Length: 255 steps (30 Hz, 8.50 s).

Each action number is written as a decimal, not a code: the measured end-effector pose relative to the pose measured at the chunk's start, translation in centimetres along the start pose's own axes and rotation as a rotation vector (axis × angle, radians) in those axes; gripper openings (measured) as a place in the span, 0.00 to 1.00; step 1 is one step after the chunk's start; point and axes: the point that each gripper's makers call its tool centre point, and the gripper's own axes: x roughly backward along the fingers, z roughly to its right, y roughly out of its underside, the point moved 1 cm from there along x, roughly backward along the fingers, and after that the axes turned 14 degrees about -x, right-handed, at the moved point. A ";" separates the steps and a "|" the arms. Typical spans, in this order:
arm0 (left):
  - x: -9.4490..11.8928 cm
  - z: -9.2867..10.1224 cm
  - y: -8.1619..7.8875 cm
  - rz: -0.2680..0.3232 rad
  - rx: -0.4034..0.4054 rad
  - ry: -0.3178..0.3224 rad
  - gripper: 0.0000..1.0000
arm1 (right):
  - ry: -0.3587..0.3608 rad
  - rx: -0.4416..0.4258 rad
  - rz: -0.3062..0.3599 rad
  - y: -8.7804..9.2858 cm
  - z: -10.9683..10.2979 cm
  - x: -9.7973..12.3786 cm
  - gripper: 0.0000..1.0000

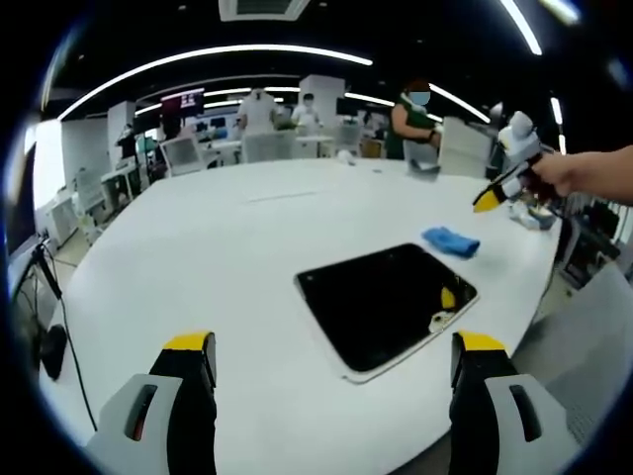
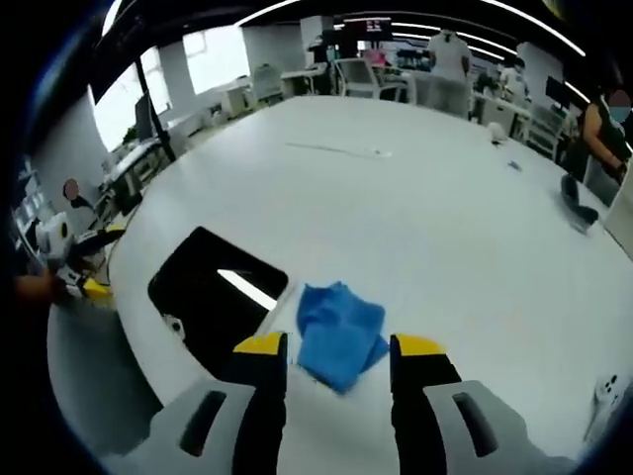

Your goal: Wipe the mirror surface with the cleaning cloth until all visible marks leave the cleaned area.

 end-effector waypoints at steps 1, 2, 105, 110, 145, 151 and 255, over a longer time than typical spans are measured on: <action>0.0 0.0 0.0 -0.001 0.003 -0.003 0.99 | 0.001 0.000 -0.005 0.2 0.1 -0.4 0.36; 0.0 -0.1 0.0 0.000 0.005 -0.004 0.99 | 0.003 -0.001 -0.011 0.3 0.3 -0.8 0.34; -0.5 0.9 0.1 0.001 -0.013 0.037 0.99 | 0.086 -0.183 -0.284 0.8 -7.3 -8.2 0.01; -0.5 0.9 0.2 0.001 -0.015 0.035 0.99 | 0.075 -0.174 -0.298 0.8 -8.6 -8.6 0.01; -0.6 1.1 0.5 -0.015 -0.035 0.051 0.99 | -0.014 -0.111 -0.356 -0.8 -18.0 -12.8 0.01; -0.6 1.2 0.6 -0.018 -0.037 0.056 0.99 | -0.034 -0.095 -0.360 -1.2 -19.8 -13.7 0.01; -0.5 1.1 0.6 -0.037 -0.038 0.043 0.99 | -0.154 0.027 -0.351 1.7 -27.5 -13.2 0.01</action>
